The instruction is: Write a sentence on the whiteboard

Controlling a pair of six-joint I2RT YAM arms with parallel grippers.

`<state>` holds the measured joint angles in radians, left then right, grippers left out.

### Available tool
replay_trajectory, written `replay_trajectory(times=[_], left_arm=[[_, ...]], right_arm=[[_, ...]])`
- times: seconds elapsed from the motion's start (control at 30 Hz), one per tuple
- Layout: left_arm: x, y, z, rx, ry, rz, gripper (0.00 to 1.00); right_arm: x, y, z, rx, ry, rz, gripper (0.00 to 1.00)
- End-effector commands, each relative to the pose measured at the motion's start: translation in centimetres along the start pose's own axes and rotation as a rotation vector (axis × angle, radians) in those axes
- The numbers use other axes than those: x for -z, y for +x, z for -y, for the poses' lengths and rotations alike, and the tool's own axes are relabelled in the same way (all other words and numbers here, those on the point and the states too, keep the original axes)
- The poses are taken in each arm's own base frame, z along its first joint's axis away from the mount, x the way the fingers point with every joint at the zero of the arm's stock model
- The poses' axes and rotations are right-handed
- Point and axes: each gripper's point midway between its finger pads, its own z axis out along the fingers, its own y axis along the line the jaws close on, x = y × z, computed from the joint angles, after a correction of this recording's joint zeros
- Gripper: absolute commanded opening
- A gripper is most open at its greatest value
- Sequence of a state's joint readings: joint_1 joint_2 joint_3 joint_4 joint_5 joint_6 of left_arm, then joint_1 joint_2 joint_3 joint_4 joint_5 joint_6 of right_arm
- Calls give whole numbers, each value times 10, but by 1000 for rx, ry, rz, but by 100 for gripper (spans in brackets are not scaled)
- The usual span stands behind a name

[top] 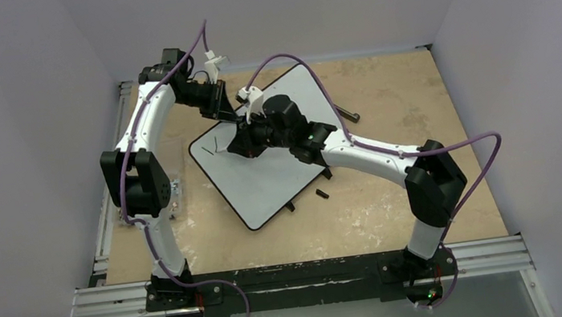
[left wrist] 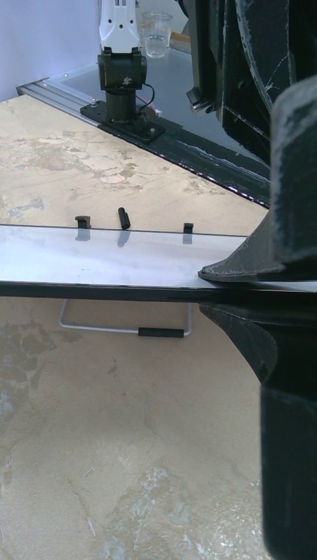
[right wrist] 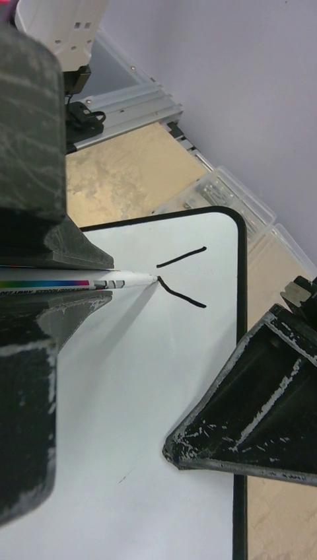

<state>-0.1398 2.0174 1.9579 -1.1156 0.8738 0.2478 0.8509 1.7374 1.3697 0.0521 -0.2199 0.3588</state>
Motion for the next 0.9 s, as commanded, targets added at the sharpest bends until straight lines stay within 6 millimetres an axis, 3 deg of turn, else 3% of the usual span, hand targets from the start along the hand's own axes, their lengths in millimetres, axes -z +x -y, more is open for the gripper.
replay_trajectory(times=[0.0,0.27,0.53,0.87], left_arm=[[16,-3,-12,-104,-158,-15,0],[17,-2,-11,-107,-160,-16,0],[18,-1,-10,-108,-164,-18,0],[19,-2,-10,-112,-169,-15,0]], right_arm=[[3,-1,-10,7,-25,8,0],[1,1,-11,9,-30,-4,0],[5,3,0,16,32,-2,0],[14,27,8,14,51,-50,0]])
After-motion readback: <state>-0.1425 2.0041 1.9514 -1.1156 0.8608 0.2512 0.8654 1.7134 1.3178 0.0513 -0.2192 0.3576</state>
